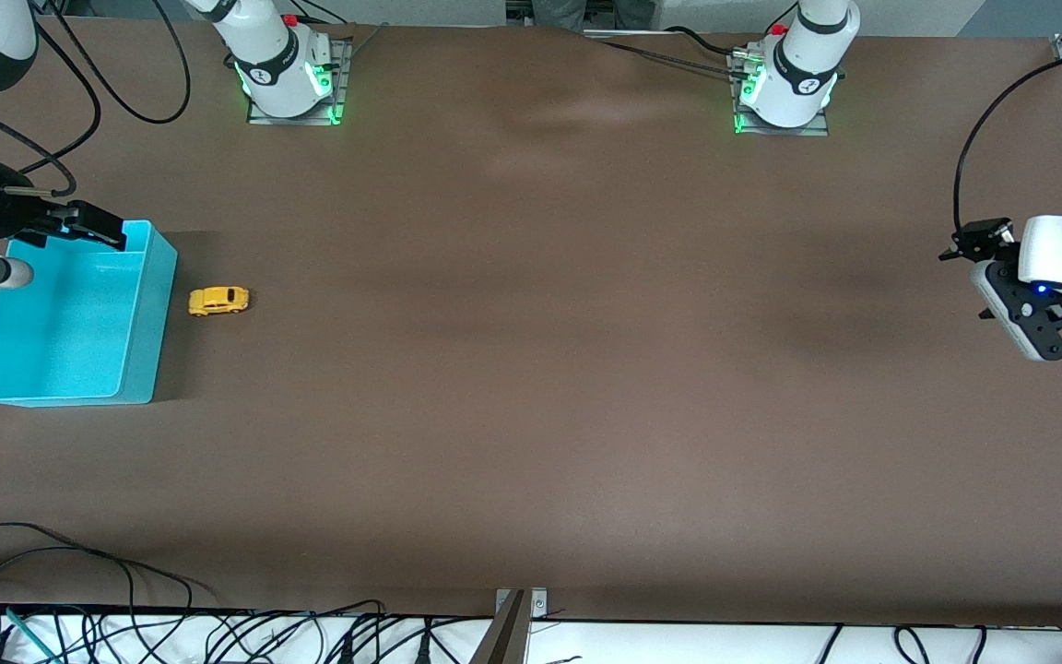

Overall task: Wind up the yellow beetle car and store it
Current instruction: 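Release the car and raise the left gripper while the right gripper reaches the box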

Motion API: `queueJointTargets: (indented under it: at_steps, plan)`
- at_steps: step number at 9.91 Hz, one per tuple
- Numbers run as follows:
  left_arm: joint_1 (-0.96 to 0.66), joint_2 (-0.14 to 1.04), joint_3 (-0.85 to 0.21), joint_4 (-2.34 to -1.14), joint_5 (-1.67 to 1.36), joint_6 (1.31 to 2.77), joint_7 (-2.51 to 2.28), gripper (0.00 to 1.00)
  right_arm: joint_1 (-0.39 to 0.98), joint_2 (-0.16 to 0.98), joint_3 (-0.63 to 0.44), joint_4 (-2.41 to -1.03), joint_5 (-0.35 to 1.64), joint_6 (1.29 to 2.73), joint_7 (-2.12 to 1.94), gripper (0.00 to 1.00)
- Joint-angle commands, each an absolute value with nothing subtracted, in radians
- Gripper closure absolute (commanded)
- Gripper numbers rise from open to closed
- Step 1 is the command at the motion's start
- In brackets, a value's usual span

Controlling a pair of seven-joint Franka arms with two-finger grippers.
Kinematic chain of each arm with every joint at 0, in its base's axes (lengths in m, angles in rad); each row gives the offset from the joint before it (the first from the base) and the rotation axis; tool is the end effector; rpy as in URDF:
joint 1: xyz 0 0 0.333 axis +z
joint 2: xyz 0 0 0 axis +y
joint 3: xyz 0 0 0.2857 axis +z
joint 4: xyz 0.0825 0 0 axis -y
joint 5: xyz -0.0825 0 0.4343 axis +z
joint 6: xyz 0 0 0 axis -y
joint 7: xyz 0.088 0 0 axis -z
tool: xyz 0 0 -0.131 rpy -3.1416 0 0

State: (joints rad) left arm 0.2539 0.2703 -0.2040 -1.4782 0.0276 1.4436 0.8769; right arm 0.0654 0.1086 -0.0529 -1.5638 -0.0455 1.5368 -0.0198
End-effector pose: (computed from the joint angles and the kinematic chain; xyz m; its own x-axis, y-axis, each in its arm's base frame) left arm 0.6403 0.0465 0.4425 0.6508 -0.7405 -0.1678 -0.7004 -0.6708 0.2439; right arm 0.6229 0.0029 0.5047 0.9903 0.0301 -0.1360 0.0370 -0.9981 0.0483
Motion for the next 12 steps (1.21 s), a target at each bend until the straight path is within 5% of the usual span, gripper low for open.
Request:
queueJointTargets:
  at_steps: [1,6,9,11,12]
  plan:
    - [0.256,0.265,-0.267,-1.427,0.046,1.397,0.667,0.00,0.061,0.115,-0.049,-1.574,-0.055,1.542,-0.159,0.00]
    - [0.256,0.219,-0.406,-1.424,0.038,1.391,0.226,0.00,0.057,0.110,-0.069,-1.699,-0.046,1.663,-0.827,0.00]
    - [0.233,0.192,-0.390,-1.445,0.040,1.411,0.173,0.00,0.055,0.040,-0.106,-1.905,-0.044,1.810,-1.120,0.00]
    - [0.053,0.145,-0.119,-1.477,0.028,1.506,0.175,0.00,0.055,0.041,-0.112,-1.977,-0.044,1.842,-1.265,0.00]
    - [0.029,0.109,-0.104,-1.520,0.031,1.550,0.173,0.00,0.055,0.032,-0.120,-2.041,-0.044,1.891,-1.308,0.00]
